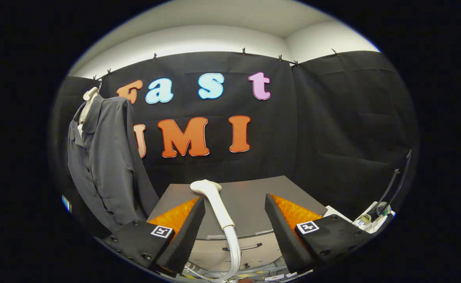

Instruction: Iron the clothes twice with a garment steamer, once on the left side and once on the right side.

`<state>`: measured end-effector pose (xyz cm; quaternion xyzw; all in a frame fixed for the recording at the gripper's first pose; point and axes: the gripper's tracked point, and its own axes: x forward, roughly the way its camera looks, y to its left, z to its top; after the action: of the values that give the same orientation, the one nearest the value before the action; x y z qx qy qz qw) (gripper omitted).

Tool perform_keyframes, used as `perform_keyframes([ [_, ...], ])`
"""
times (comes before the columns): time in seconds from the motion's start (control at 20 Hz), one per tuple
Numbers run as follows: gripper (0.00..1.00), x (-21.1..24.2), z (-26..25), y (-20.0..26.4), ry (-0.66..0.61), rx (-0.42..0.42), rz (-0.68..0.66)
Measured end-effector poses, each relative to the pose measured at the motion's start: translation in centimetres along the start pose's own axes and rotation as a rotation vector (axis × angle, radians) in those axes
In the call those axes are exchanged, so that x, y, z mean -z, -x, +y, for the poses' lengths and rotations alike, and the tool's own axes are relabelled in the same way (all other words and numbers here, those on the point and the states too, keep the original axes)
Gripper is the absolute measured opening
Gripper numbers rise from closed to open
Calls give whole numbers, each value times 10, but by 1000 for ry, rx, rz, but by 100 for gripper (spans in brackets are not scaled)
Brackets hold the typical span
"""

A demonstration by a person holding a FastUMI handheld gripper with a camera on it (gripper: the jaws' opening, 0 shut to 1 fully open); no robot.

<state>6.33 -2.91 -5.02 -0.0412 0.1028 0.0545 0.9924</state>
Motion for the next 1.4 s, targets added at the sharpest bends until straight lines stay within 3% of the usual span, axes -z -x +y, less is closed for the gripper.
perform_keyframes([
  [0.7,99,66,32,-158,113,-114,357],
  [1.4,99,114,42,-208,121,-138,580],
])
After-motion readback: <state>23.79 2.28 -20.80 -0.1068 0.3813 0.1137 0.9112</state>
